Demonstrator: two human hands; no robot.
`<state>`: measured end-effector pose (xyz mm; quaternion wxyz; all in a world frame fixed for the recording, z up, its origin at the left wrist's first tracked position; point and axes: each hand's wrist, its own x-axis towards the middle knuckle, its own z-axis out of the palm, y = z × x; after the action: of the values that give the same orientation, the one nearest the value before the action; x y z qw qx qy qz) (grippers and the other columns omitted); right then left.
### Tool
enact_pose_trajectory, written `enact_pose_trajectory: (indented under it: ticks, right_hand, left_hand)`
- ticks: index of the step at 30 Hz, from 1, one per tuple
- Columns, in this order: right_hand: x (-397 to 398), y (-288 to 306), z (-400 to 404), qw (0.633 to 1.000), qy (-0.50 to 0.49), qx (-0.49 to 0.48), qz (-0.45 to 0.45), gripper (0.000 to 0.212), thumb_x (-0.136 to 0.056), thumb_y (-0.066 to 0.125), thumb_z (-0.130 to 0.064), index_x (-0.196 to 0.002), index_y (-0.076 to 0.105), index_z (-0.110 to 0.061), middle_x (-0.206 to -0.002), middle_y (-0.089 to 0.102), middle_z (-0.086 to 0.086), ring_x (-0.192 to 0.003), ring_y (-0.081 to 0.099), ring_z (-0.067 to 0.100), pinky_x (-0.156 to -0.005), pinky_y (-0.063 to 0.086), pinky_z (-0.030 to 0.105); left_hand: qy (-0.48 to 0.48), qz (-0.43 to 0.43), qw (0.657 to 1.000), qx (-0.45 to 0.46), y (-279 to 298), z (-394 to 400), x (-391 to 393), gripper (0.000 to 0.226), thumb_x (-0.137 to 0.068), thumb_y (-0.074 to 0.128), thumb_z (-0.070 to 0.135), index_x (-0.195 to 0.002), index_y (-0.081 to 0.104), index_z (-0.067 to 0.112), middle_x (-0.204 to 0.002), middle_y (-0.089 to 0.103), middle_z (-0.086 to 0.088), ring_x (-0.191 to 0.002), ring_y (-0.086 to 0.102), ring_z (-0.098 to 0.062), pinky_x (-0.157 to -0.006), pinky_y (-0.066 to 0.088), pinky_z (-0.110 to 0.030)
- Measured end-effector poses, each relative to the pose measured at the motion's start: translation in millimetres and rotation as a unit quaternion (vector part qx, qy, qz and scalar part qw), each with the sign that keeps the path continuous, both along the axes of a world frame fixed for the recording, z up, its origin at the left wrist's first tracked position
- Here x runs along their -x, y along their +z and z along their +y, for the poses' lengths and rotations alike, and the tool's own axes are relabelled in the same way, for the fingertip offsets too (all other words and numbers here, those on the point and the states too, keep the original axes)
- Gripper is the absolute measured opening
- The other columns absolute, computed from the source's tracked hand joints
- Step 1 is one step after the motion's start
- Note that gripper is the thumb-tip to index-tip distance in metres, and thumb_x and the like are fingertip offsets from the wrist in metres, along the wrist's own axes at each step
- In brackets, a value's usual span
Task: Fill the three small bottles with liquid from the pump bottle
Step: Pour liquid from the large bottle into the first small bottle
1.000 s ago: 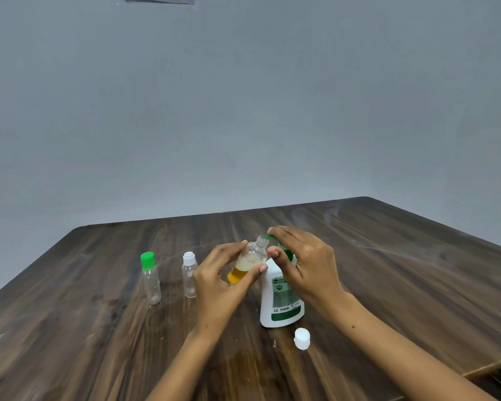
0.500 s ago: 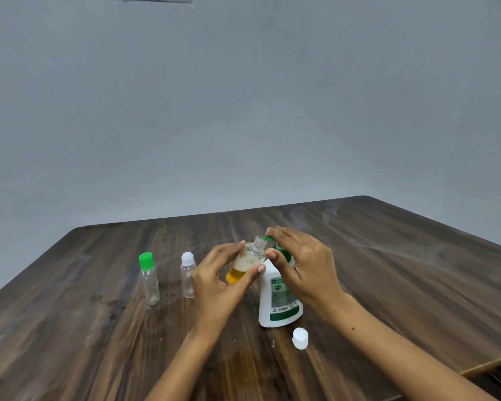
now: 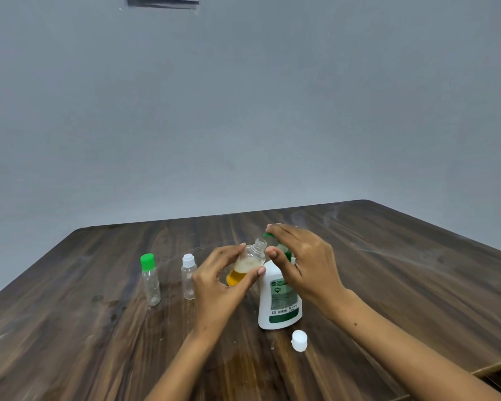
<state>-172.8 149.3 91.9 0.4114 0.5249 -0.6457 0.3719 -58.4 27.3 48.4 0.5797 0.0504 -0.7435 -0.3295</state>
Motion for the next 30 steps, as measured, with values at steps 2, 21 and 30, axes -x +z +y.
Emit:
enact_pose_trajectory:
  ticks: [2,21,30]
  right_hand:
    - [-0.9,-1.8,-0.6,1.000,-0.001,-0.006,-0.002,0.072,-0.096,0.022,-0.064,-0.104,0.071,-0.012,-0.105,0.071,0.001,-0.092,0.067,0.015,-0.075,0.044,0.019]
    - [0.6,-1.9,1.0,1.000,0.003,-0.012,-0.016,0.072,-0.095,0.022,-0.065,-0.105,0.071,-0.013,-0.105,0.071,0.000,-0.087,0.068,0.014,-0.068,0.047,0.018]
    - [-2.1,-6.3,-1.6,1.000,0.006,-0.009,-0.011,0.072,-0.095,0.024,-0.065,-0.101,0.072,-0.011,-0.099,0.071,0.000,-0.081,0.068,0.014,-0.062,0.050,0.020]
  left_hand:
    - [-0.001,0.001,1.000,0.002,0.6,0.5,-0.8,0.046,-0.065,0.087,0.028,-0.106,0.074,0.010,-0.102,0.069,0.010,-0.098,0.066,0.000,-0.080,0.050,-0.008]
    - [-0.004,0.005,1.000,0.002,0.8,0.2,0.3,0.046,-0.065,0.086,0.029,-0.106,0.074,0.011,-0.102,0.068,0.013,-0.098,0.066,0.001,-0.080,0.050,-0.008]
    - [-0.008,0.004,1.000,0.004,1.1,0.6,-0.3,0.048,-0.067,0.083,0.034,-0.106,0.074,0.008,-0.101,0.069,0.011,-0.097,0.066,-0.001,-0.080,0.050,-0.009]
